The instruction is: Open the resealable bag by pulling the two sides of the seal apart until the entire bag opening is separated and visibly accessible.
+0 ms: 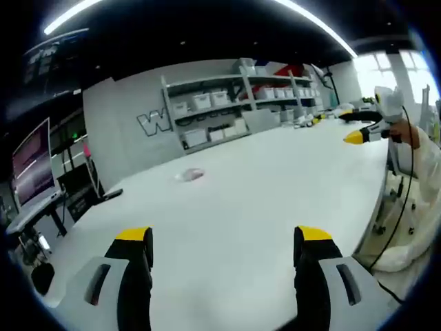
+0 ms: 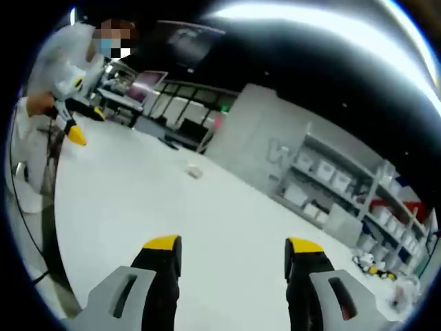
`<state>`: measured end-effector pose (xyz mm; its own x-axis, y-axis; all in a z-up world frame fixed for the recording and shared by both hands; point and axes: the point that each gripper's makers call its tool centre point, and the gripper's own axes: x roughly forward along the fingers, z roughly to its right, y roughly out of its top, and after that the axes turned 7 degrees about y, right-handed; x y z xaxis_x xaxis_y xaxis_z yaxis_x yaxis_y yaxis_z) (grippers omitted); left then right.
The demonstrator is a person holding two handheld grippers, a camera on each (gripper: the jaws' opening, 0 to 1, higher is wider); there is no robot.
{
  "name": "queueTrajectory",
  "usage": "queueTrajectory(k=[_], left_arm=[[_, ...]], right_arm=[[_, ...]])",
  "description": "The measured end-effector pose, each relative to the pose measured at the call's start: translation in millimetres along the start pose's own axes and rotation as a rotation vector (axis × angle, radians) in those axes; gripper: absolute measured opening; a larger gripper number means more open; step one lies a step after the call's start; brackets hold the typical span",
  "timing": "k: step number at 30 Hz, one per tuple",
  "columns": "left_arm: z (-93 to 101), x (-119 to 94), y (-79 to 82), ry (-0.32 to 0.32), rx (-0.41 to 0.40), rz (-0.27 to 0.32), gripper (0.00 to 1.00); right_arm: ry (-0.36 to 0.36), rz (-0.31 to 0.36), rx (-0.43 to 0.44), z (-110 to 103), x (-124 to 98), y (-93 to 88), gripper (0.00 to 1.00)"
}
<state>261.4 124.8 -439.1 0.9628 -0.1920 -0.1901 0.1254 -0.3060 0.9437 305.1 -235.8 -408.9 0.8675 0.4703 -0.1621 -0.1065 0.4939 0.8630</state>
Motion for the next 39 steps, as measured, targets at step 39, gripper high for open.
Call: queueTrajectory(k=[39], left_arm=[[4.3,1.6,2.3,-0.010,0.010,-0.001,0.83]], right_arm=[[0.002,-0.008,-0.011,3.1,1.9,-2.0,0.60]])
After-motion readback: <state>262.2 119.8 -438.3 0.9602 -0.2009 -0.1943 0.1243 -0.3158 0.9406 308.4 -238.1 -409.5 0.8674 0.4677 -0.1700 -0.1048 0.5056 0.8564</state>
